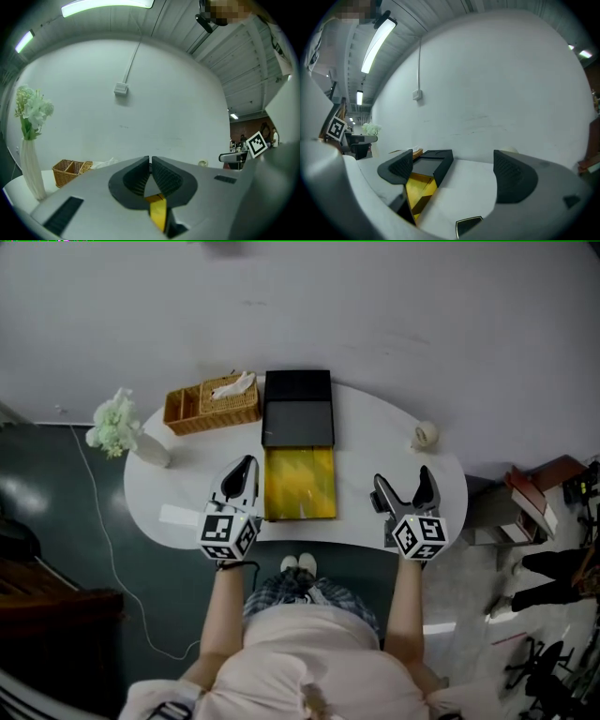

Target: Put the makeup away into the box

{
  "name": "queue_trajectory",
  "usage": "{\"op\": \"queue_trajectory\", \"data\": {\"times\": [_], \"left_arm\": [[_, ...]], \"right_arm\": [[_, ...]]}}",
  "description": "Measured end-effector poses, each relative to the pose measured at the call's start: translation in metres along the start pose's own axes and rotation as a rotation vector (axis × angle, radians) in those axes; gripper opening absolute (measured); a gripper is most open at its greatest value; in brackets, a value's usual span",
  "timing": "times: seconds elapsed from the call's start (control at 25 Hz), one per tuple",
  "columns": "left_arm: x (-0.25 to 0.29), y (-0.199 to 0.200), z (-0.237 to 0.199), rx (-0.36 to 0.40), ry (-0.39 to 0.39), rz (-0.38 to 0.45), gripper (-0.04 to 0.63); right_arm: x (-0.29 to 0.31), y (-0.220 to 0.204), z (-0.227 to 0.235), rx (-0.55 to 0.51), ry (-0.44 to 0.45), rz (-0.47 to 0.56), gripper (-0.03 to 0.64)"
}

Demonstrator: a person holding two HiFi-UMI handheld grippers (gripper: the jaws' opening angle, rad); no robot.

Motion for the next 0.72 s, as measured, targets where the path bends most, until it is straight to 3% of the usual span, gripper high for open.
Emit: {"op": "queue_trajectory", "data": {"times": [0.4,0.72], "left_arm": [[0.02,-0.039,0.015,-0.026,-0.074,-0.111,0.038],[0.018,-0.067,0.013,-0.038,-0.095,-0.179,0.04]], "right_arm": [[-0.001,-0.063,0.004,0.003,0.002,-0.211,0.531],[0.007,-0.128,-0.006,-0.006,0.088,-0.448,0.499]]}}
Point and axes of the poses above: the fingertips, and each gripper's own axes: x forward along the fingers, z to its right, y out of its top, the point moved 6 cm from there along -x, backward along the fingers, and after that the axes turned 13 degrees about -x, right-handed, at the moved point
